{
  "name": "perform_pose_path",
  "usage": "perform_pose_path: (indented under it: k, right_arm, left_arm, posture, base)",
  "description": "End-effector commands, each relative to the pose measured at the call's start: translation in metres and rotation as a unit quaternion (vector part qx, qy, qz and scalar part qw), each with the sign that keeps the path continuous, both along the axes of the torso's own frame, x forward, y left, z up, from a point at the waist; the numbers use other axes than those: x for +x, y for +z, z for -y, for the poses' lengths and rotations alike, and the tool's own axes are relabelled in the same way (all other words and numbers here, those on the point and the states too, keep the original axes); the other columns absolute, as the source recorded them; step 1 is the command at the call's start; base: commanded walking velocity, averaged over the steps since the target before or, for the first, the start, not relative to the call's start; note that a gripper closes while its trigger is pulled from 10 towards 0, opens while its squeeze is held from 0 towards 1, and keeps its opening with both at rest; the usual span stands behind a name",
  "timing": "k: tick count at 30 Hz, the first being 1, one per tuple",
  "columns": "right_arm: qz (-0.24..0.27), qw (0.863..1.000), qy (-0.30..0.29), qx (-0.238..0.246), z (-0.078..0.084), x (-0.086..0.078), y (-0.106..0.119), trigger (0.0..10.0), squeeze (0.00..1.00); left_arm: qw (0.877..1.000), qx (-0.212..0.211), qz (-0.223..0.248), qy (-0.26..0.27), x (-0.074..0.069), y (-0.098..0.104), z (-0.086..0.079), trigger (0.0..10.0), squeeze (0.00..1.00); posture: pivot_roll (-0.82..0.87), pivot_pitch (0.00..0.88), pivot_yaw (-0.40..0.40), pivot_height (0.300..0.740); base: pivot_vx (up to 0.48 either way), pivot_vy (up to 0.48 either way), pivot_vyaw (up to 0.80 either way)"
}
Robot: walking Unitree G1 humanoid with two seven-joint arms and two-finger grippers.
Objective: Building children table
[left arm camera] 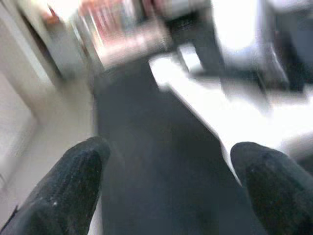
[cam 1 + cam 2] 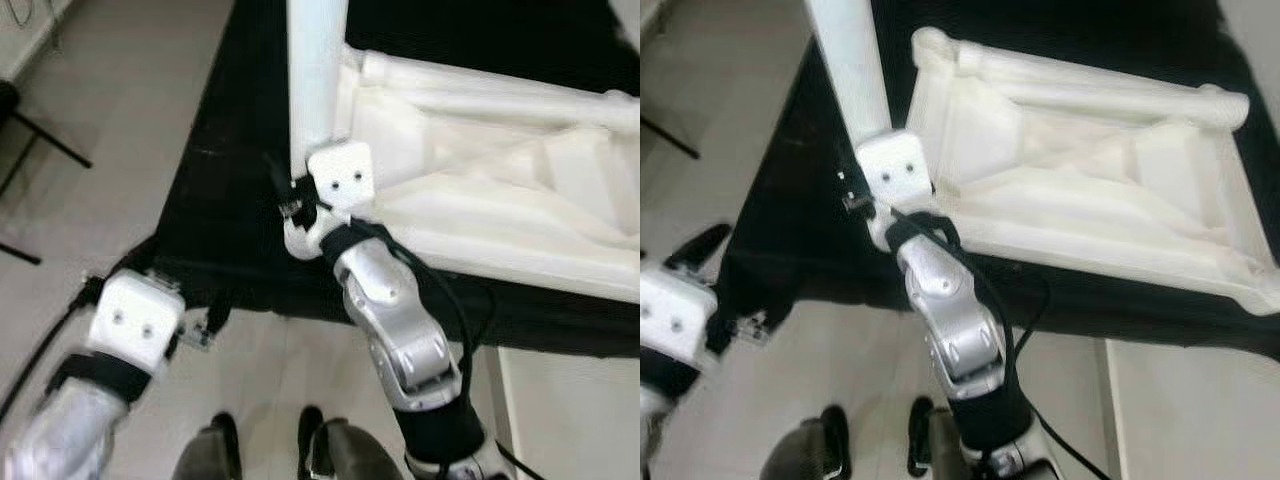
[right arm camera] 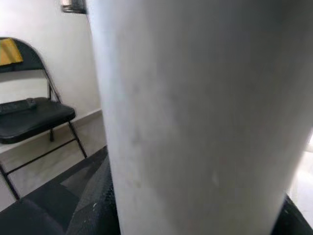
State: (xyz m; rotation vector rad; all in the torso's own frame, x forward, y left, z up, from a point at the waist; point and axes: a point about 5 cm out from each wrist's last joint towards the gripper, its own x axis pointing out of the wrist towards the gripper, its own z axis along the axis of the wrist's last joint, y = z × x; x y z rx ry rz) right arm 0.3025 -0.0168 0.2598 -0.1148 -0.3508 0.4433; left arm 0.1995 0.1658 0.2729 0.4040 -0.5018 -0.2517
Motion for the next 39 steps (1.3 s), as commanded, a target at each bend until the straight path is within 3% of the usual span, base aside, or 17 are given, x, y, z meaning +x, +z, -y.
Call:
perform_pose_path:
  k: [1, 2, 3, 6, 10, 11, 17, 18, 22, 23, 24, 25, 32, 33, 34, 35, 39]
  right_arm:
    - [-0.153, 0.987, -0.021, -0.041, -0.001, 0.016, -0.062, 10.0, 0.00]
    - [-0.148, 0.988, -0.018, -0.044, -0.002, 0.022, -0.059, 10.0, 0.00]
    - [-0.148, 0.988, -0.018, -0.044, -0.002, 0.022, -0.059, 10.0, 0.00]
    - [-0.139, 0.989, -0.019, -0.046, -0.003, 0.031, -0.053, 10.0, 0.00]
    - [-0.137, 0.989, -0.020, -0.045, -0.003, 0.032, -0.051, 10.0, 0.00]
    - [-0.134, 0.990, -0.018, -0.044, -0.006, 0.033, -0.049, 10.0, 0.00]
    - [-0.135, 0.990, -0.013, -0.045, -0.008, 0.032, -0.049, 10.0, 0.00]
    - [-0.136, 0.990, -0.012, -0.045, -0.009, 0.032, -0.050, 10.0, 0.00]
    - [-0.138, 0.989, -0.009, -0.043, -0.010, 0.032, -0.051, 10.0, 0.00]
    - [-0.139, 0.989, -0.008, -0.043, -0.011, 0.032, -0.052, 10.0, 0.00]
    - [-0.139, 0.989, -0.008, -0.043, -0.011, 0.032, -0.052, 10.0, 0.00]
    - [-0.140, 0.989, -0.006, -0.042, -0.011, 0.034, -0.052, 10.0, 0.00]
    - [-0.141, 0.989, -0.006, -0.039, -0.011, 0.037, -0.051, 10.0, 0.00]
    - [-0.142, 0.989, -0.006, -0.039, -0.011, 0.037, -0.052, 10.0, 0.00]
    - [-0.142, 0.989, -0.006, -0.039, -0.011, 0.037, -0.052, 10.0, 0.00]
    - [-0.142, 0.989, -0.007, -0.039, -0.011, 0.037, -0.052, 10.0, 0.00]
    - [-0.143, 0.989, -0.011, -0.038, -0.010, 0.038, -0.052, 10.0, 0.00]
  left_arm:
    - [1.000, 0.005, -0.006, -0.018, 0.003, 0.004, -0.001, 10.0, 0.00]
    - [0.997, 0.016, 0.045, -0.057, 0.018, 0.038, 0.003, 10.0, 0.00]
    - [0.997, 0.016, 0.045, -0.057, 0.018, 0.038, 0.003, 10.0, 0.00]
    - [0.987, 0.018, 0.095, -0.127, 0.033, 0.079, 0.015, 10.0, 0.00]
    - [0.984, 0.015, 0.103, -0.145, 0.036, 0.087, 0.019, 10.0, 0.00]
    - [0.977, 0.011, 0.120, -0.176, 0.045, 0.108, 0.027, 10.0, 0.00]
    - [0.965, -0.015, 0.107, -0.238, 0.053, 0.129, 0.036, 10.0, 0.02]
    - [0.960, -0.019, 0.094, -0.262, 0.054, 0.131, 0.040, 10.0, 1.00]
    - [0.955, -0.041, 0.075, -0.285, 0.060, 0.139, 0.044, 10.0, 1.00]
    - [0.954, -0.047, 0.069, -0.287, 0.063, 0.143, 0.045, 10.0, 0.63]
    - [0.954, -0.047, 0.069, -0.287, 0.063, 0.143, 0.045, 10.0, 0.63]
    - [0.955, -0.057, 0.059, -0.285, 0.069, 0.147, 0.044, 10.0, 0.00]
    - [0.940, -0.093, -0.065, -0.323, 0.100, 0.138, 0.050, 10.0, 0.00]
    - [0.936, -0.097, -0.072, -0.331, 0.102, 0.138, 0.052, 8.1, 0.00]
    - [0.936, -0.097, -0.072, -0.331, 0.102, 0.138, 0.052, 8.1, 0.00]
    - [0.932, -0.100, -0.078, -0.339, 0.103, 0.138, 0.052, 0.0, 0.00]
    - [0.925, -0.104, -0.085, -0.355, 0.103, 0.138, 0.052, 0.0, 0.00]
  posture:
    - [-0.15, 0.329, -0.150, 0.740]
    - [-0.16, 0.314, -0.145, 0.740]
    - [-0.16, 0.314, -0.145, 0.740]
    - [-0.16, 0.293, -0.136, 0.740]
    - [-0.16, 0.293, -0.136, 0.740]
    - [-0.16, 0.284, -0.131, 0.740]
    - [-0.16, 0.283, -0.128, 0.740]
    - [-0.16, 0.281, -0.127, 0.740]
    - [-0.16, 0.283, -0.123, 0.740]
    - [-0.16, 0.283, -0.122, 0.740]
    - [-0.16, 0.283, -0.122, 0.740]
    - [-0.16, 0.283, -0.124, 0.740]
    - [-0.16, 0.287, -0.128, 0.740]
    - [-0.16, 0.287, -0.127, 0.740]
    - [-0.16, 0.287, -0.127, 0.740]
    - [-0.16, 0.287, -0.128, 0.740]
    - [-0.16, 0.288, -0.123, 0.740]
  base:
    - [0.000, 0.000, 0.00]
    - [0.000, 0.000, 0.00]
    - [0.000, 0.000, 0.00]
    - [0.000, 0.000, 0.00]
    - [0.000, 0.000, 0.00]
    - [0.000, 0.000, 0.00]
    - [0.000, 0.000, 0.00]
    - [0.000, 0.000, 0.00]
    - [0.000, 0.000, 0.00]
    - [0.000, 0.000, 0.00]
    - [0.000, 0.000, 0.00]
    - [0.000, 0.000, 0.00]
    - [0.000, 0.000, 0.00]
    - [0.000, 0.000, 0.00]
    - [0.000, 0.000, 0.00]
    - [0.000, 0.000, 0.00]
    - [0.000, 0.000, 0.00]
